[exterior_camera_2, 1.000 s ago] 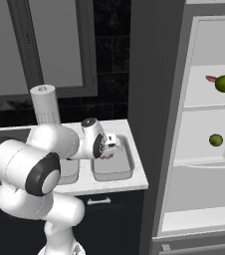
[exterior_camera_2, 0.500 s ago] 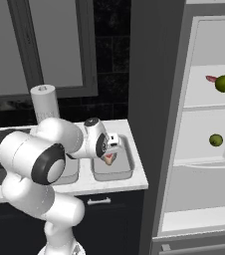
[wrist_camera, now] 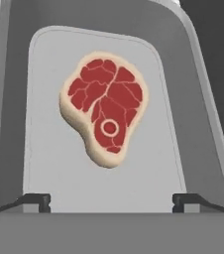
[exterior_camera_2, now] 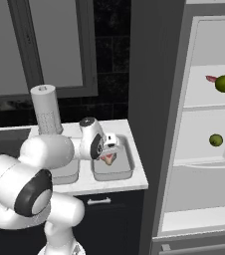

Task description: Place one lime and one steak in each tupperware on the nearby counter, to pack two identical lunches.

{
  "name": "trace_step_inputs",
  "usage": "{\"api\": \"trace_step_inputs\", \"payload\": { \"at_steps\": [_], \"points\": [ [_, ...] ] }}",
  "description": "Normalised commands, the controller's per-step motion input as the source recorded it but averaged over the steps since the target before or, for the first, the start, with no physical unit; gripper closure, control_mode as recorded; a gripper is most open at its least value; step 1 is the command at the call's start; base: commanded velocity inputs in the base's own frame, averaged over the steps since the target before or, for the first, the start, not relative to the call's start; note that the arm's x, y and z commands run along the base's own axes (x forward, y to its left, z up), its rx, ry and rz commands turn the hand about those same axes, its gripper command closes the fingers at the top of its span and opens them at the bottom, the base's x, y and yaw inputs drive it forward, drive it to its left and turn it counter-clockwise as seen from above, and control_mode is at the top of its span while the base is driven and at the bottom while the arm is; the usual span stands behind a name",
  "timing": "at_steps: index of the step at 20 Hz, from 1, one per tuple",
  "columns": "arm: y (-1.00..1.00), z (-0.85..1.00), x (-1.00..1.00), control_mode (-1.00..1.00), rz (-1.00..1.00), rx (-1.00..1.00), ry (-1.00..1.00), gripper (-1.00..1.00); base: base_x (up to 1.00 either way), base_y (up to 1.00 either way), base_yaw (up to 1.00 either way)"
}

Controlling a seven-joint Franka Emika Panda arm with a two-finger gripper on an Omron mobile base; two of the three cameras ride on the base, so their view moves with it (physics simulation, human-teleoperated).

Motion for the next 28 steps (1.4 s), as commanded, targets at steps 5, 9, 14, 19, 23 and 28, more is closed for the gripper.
{"api": "trace_step_inputs", "payload": {
  "at_steps": [5, 9, 14, 19, 23, 28],
  "points": [
    [0.24, 0.80, -0.56, -1.00, -0.04, 0.05, -0.17, -1.00, 0.00, 0.00, 0.00],
    [0.38, 0.98, -0.64, -1.00, -0.09, 0.20, -0.22, -1.00, 0.00, 0.00, 0.00],
    [0.39, 0.86, -0.76, -1.00, -0.01, 0.21, -0.07, -1.00, 0.00, 0.00, 0.00],
    [0.11, 0.50, -0.94, -1.00, 0.00, 0.04, 0.00, -1.00, 0.00, 0.00, 0.00],
    [0.35, 0.61, -0.71, -1.00, 0.00, -0.03, 0.00, -1.00, 0.00, 0.00, 0.00],
    [0.38, 0.48, -0.62, -1.00, 0.00, -0.04, 0.00, -1.00, 0.00, 0.00, 0.00]
  ]
}}
